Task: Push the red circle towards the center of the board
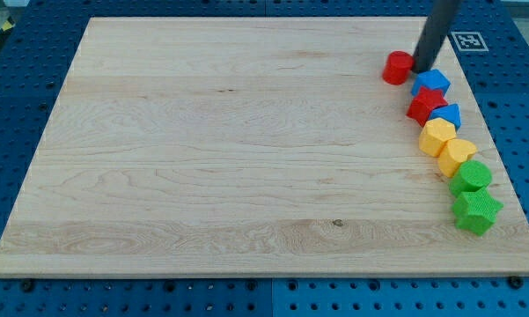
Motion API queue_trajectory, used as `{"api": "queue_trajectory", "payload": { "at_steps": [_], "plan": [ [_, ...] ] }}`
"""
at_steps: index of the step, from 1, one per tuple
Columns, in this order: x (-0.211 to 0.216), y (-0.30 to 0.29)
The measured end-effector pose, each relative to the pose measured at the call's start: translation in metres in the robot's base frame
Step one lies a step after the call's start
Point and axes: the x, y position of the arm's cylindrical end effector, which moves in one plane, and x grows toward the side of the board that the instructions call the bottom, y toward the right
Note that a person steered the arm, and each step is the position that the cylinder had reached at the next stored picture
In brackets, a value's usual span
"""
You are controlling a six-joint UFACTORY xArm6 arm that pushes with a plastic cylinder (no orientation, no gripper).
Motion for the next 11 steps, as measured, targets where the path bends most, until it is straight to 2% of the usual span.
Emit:
{"api": "queue_trajectory", "payload": {
  "at_steps": [1, 2, 3, 6, 9, 10, 11],
  "plan": [
    [0.000, 0.002],
    [0.003, 0.059],
    [0.028, 0.085],
    [0.008, 0.030],
    [0.005, -0.087],
    [-0.002, -0.044],
    [-0.002, 0.023]
  ]
}}
